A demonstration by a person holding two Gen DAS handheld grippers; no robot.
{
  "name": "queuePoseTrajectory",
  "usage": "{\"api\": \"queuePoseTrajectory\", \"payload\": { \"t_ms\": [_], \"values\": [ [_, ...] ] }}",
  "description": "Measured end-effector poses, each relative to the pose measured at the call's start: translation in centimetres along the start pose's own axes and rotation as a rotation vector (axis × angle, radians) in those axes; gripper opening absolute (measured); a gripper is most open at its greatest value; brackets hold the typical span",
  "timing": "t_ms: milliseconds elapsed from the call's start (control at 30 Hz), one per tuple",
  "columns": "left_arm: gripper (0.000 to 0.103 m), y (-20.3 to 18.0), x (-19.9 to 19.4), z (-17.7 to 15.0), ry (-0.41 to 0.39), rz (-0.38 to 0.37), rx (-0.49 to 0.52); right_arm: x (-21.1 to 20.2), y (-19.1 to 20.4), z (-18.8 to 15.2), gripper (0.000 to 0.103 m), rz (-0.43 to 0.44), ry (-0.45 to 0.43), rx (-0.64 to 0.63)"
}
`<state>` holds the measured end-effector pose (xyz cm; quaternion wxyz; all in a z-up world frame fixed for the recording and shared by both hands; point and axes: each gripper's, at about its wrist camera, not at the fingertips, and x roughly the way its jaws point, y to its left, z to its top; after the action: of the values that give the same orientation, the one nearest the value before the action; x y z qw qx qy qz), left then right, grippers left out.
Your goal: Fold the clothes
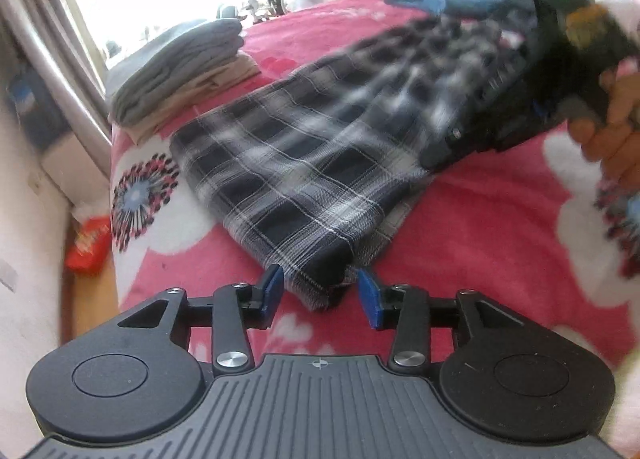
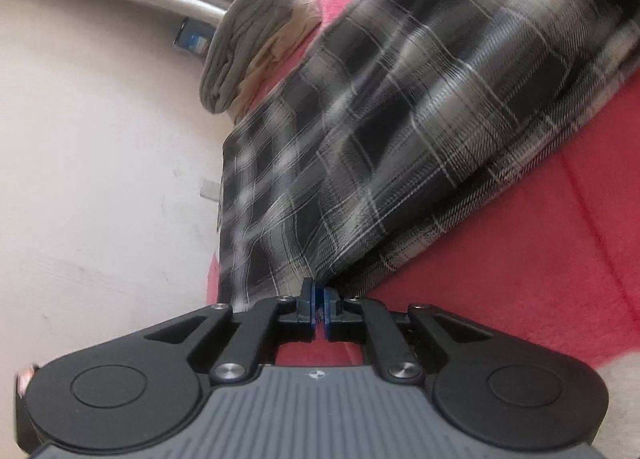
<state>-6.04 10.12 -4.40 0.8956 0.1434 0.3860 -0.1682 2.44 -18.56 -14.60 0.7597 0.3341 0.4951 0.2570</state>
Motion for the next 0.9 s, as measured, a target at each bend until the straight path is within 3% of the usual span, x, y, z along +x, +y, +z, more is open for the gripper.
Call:
{"api": "queuePoseTrajectory", "payload": {
  "t_ms": [100,200,367,500,600,733,800,900],
  "values": [
    [0.042,1.6,-1.1,0.6,-0.04,-0.038,-0.111,-0.6,2.0,-0.2,0.007,-0.028,0.009,-0.102],
    [0.042,2.3,-0.3,1.6,-0.077,-0.058,-0.206,-1.9,4.5,-0.5,0.007,-0.044,-0.04,-0.241],
    [0.041,0.7,3.4,2.2,-0.047,-0.02,-0.177,-3.3,7.8,0.1,0.007,-0.148,-0.242,-0.476],
    [0.041,-0.7,4.8,0.7,-0.012,0.025,-0.125,-1.8,7.3,-0.2,0.007,-0.351,-0.334,-0.645],
    [0.042,-1.2,4.7,0.5,-0.018,0.048,-0.108,0.9,4.3,-1.0,0.006,-0.484,-0.258,-0.675],
    [0.042,-1.2,4.7,0.5,-0.013,0.049,-0.113,0.6,4.6,-1.1,0.005,-0.499,-0.282,-0.669],
    [0.042,-1.1,4.7,0.4,-0.011,0.047,-0.118,-1.2,5.5,-0.6,0.005,-0.488,-0.364,-0.675],
    [0.042,-1.2,4.7,0.4,-0.008,0.049,-0.118,-2.2,4.4,1.2,0.005,-0.556,-0.431,-0.632]
  ]
}}
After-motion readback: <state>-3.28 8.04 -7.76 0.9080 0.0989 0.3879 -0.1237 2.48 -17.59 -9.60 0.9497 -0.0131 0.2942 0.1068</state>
